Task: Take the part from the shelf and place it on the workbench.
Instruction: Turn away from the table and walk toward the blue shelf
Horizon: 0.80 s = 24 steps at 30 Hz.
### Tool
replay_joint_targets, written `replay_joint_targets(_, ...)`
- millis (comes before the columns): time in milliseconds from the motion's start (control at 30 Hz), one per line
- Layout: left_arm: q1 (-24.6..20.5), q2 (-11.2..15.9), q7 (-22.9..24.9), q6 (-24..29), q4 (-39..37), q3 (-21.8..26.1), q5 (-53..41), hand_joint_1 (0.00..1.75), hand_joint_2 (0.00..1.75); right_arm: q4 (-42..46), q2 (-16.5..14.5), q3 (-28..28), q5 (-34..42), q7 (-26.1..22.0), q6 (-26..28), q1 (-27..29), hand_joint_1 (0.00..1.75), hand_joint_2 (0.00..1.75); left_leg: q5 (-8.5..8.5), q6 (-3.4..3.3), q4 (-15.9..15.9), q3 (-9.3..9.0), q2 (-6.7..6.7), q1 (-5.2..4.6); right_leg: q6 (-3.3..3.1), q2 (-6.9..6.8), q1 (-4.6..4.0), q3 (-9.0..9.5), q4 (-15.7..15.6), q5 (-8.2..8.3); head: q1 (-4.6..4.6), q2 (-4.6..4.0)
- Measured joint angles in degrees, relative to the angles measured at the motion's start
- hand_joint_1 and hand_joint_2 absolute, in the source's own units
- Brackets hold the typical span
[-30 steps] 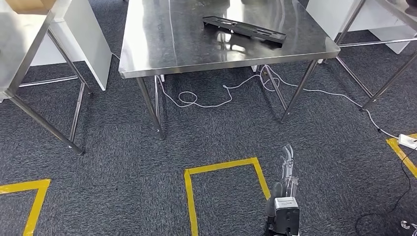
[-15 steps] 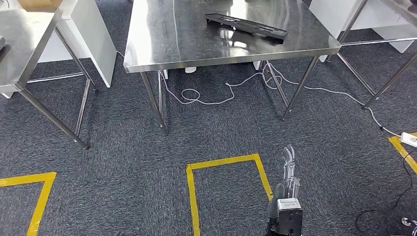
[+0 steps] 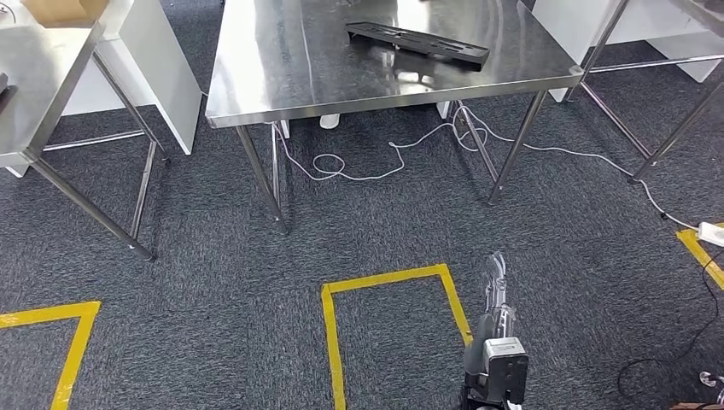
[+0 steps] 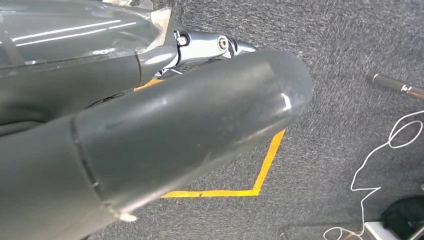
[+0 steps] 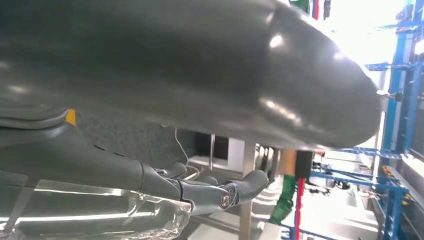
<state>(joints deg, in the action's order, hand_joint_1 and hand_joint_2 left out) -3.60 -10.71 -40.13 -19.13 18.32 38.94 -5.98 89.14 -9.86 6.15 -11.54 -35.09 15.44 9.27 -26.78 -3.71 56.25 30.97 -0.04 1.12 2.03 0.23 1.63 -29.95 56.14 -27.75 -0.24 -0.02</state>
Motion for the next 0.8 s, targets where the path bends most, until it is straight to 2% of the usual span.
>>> replay_joint_targets(67, 0.03, 0.00, 0.00, 0.07, -0.05, 0.15, -0.08, 0.00, 0.00, -0.27, -0.04, -0.02, 0.30, 0.03, -0.28, -0.06, 0.00, 0.00, 0.05, -0.07, 0.01, 0.06, -0.03, -0.08, 0.08, -0.03, 0.03, -0.01, -0.18, 0.13, -0.07, 0.00)
replay_joint_targets(100, 0.03, -0.02, 0.00, 0.12, -0.09, 0.18, -0.24, 0.00, 0.00, -0.31, -0.07, -0.02, 0.52, 0.03, -0.47, -0.11, 0.00, 0.00, 0.34, -0.19, -0.56, -0.17, 0.02, -0.14, 0.26, 0.01, -0.23, 0.05, -0.48, 0.27, -0.07, 0.00)
replay_joint_targets(167, -0.02, -0.17, 0.00, 0.28, -0.32, 0.19, -0.64, 0.00, 0.00, -0.36, -0.08, -0.03, 0.93, 0.04, -0.95, -0.22, 0.00, 0.00, 1.36, 0.04, -2.52, -0.98, 0.61, 0.10, 0.40, -0.01, -0.58, -0.54, 0.33, -0.34, 0.00, 0.00)
replay_joint_targets(200, -0.04, -0.25, 0.01, 0.38, -0.49, 0.20, -0.83, 0.00, 0.00, -0.38, -0.07, -0.04, 1.10, 0.06, -1.12, -0.33, 0.00, 0.00, 1.87, 0.26, -3.47, -1.29, 1.00, 0.29, 0.32, -0.03, -0.73, -1.58, 2.26, -1.39, 0.11, 0.00)
replay_joint_targets(267, -0.05, -0.33, 0.02, 0.54, -0.87, 0.22, -1.11, 0.00, 0.00, -0.45, 0.00, -0.09, 1.31, 0.17, -1.21, -0.44, 0.00, 0.00, 2.13, 0.68, -3.96, -1.24, 1.75, 0.51, 0.11, -0.08, -0.41, -5.17, 9.32, -4.52, 0.28, 0.00)
replay_joint_targets(300, -0.06, -0.35, 0.03, 0.60, -1.06, 0.22, -1.27, 0.00, 0.00, -0.48, 0.03, -0.13, 1.37, 0.26, -1.21, -0.43, 0.00, 0.00, 2.13, 0.83, -3.90, -1.14, 2.14, 0.54, 0.32, -0.08, -0.19, -6.90, 12.74, -5.63, 0.38, 0.00)
replay_joint_targets(333, -0.05, -0.38, 0.03, 0.62, -1.26, 0.22, -1.48, 0.00, 0.00, -0.50, 0.07, -0.19, 1.42, 0.36, -1.24, -0.38, 0.00, 0.00, 2.06, 1.01, -3.81, -1.08, 2.57, 0.59, 0.81, -0.11, 0.06, -7.87, 14.60, -5.93, 0.41, 0.00)
replay_joint_targets(367, -0.05, -0.43, 0.04, 0.65, -1.46, 0.22, -1.65, 0.00, 0.00, -0.51, 0.09, -0.26, 1.44, 0.45, -1.27, -0.35, 0.00, 0.00, 1.93, 1.27, -3.63, -1.05, 3.01, 0.72, 1.55, -0.22, 0.34, -7.75, 14.31, -5.29, 0.45, 0.00)
replay_joint_targets(400, -0.05, -0.48, 0.04, 0.69, -1.63, 0.22, -1.76, 0.00, 0.00, -0.51, 0.10, -0.34, 1.44, 0.51, -1.31, -0.35, 0.00, 0.00, 1.70, 1.68, -3.28, -1.02, 3.45, 0.92, 2.46, -0.61, 0.63, -6.47, 11.73, -3.84, 0.50, 0.00)
replay_joint_targets(433, -0.06, -0.51, 0.04, 0.74, -1.75, 0.22, -1.84, 0.00, 0.00, -0.51, 0.11, -0.41, 1.43, 0.56, -1.34, -0.39, 0.00, 0.00, 1.30, 2.30, -2.63, -0.93, 3.89, 1.07, 3.38, -1.66, 0.98, -4.53, 7.72, -2.25, 0.53, 0.00)
replay_joint_targets(467, -0.08, -0.48, 0.05, 0.84, -1.84, 0.22, -1.84, 0.00, 0.00, -0.52, 0.09, -0.47, 1.43, 0.62, -1.37, -0.42, 0.00, 0.00, 0.79, 3.05, -1.83, -0.75, 4.30, 1.08, 3.85, -2.59, 1.03, -2.85, 4.41, -1.08, 0.62, 0.00)
replay_joint_targets(500, -0.11, -0.43, 0.07, 0.92, -1.88, 0.22, -1.85, 0.00, 0.00, -0.52, 0.06, -0.54, 1.43, 0.68, -1.38, -0.44, 0.00, 0.00, 0.27, 3.72, -0.99, -0.55, 4.65, 1.02, 3.66, -3.21, 1.08, -1.72, 2.18, -0.41, 0.64, 0.00)
replay_joint_targets(533, -0.15, -0.38, 0.08, 1.00, -1.91, 0.22, -1.86, 0.00, 0.00, -0.52, 0.02, -0.61, 1.42, 0.73, -1.39, -0.46, 0.00, 0.00, -0.12, 4.25, -0.32, -0.39, 4.98, 0.93, 3.10, -3.43, 1.02, -1.38, 1.36, -0.32, 0.61, 0.00)
replay_joint_targets(600, -0.22, -0.34, 0.09, 1.07, -1.99, 0.22, -1.89, 0.00, 0.00, -0.52, -0.03, -0.76, 1.41, 0.80, -1.42, -0.41, 0.00, 0.00, -0.35, 4.73, 0.15, -0.29, 5.64, 1.04, 1.51, -2.18, 0.82, -1.81, 2.00, -0.39, 0.46, 0.00)
replay_joint_targets(633, -0.27, -0.36, 0.09, 1.09, -2.03, 0.22, -1.89, 0.00, 0.00, -0.52, -0.07, -0.84, 1.40, 0.81, -1.43, -0.35, 0.00, 0.00, -0.70, 4.93, 0.40, -0.22, 5.37, 1.29, 0.99, -1.63, 0.79, -2.00, 2.12, -0.30, 0.37, 0.00)
replay_joint_targets(667, -0.31, -0.38, 0.09, 1.10, -2.08, 0.22, -1.89, 0.00, 0.00, -0.52, -0.09, -0.92, 1.39, 0.81, -1.44, -0.32, 0.00, 0.00, -1.64, 5.04, 1.27, 0.10, 4.54, 1.48, 0.52, -1.08, 0.74, -2.11, 2.19, -0.15, 0.30, 0.00)
replay_joint_targets(700, -0.34, -0.39, 0.09, 1.10, -2.14, 0.22, -1.89, 0.00, 0.00, -0.52, -0.13, -0.99, 1.39, 0.81, -1.46, -0.31, 0.00, 0.00, -3.27, 5.07, 3.26, 0.89, 3.34, 1.58, 0.09, -0.55, 0.72, -2.23, 2.16, 0.03, 0.19, 0.00)
replay_joint_targets(733, -0.36, -0.39, 0.09, 1.10, -2.20, 0.22, -1.89, 0.00, 0.00, -0.52, -0.20, -1.06, 1.38, 0.81, -1.50, -0.30, 0.00, 0.00, -5.47, 5.00, 6.47, 2.23, 1.91, 1.54, -0.25, -0.06, 0.63, -2.36, 2.14, 0.19, 0.03, 0.00)
replay_joint_targets(800, -0.30, -0.39, 0.14, 1.14, -2.33, 0.22, -1.92, 0.00, 0.00, -0.56, -0.37, -1.14, 1.32, 0.82, -1.67, -0.30, 0.00, 0.00, -9.27, 4.53, 14.43, 5.77, 0.58, 1.22, -0.70, 1.10, 0.12, -2.69, 2.15, 0.44, -0.14, 0.00)
